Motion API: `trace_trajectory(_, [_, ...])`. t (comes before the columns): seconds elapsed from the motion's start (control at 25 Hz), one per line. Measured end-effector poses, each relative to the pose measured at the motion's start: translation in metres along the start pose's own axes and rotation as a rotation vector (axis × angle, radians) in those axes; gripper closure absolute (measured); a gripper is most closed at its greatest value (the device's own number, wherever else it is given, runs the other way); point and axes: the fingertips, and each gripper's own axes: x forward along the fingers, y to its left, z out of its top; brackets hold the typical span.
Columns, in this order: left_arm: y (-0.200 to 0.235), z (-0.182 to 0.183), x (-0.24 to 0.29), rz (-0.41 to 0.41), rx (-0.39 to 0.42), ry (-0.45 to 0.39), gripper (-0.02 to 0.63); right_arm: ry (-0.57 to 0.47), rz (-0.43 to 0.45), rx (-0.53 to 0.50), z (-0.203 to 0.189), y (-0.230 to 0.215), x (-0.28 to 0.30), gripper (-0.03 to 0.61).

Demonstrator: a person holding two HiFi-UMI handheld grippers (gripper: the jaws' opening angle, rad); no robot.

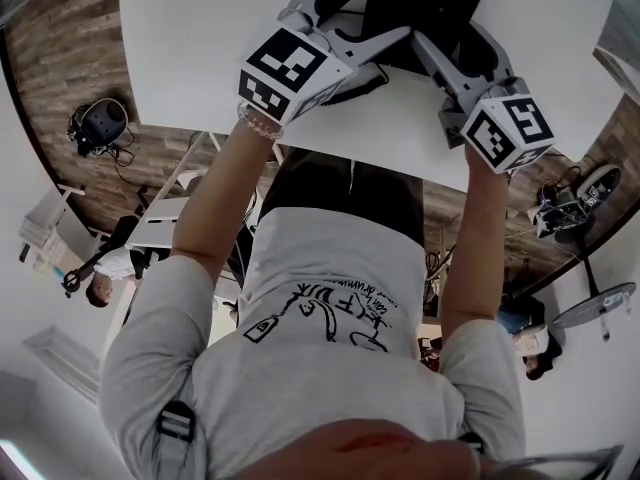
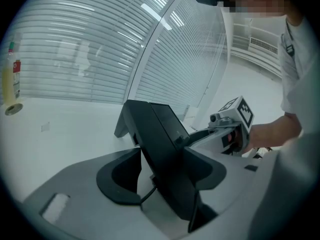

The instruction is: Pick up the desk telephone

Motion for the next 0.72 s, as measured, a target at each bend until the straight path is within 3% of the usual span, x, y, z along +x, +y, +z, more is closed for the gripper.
trace_trajectory(0.4, [-0.004, 0.011, 0.003, -0.002, -0.107, -0.083, 0.356, -0.054, -0.031, 0.145, 0.003, -0.007, -0.004, 0.348])
trace_trajectory(0.72, [-0.009, 0.018, 0.001, 0.005, -0.191, -0.137, 0.368, -0.073, -0.054, 0.190, 0.002, -0.002, -0.014, 0.368])
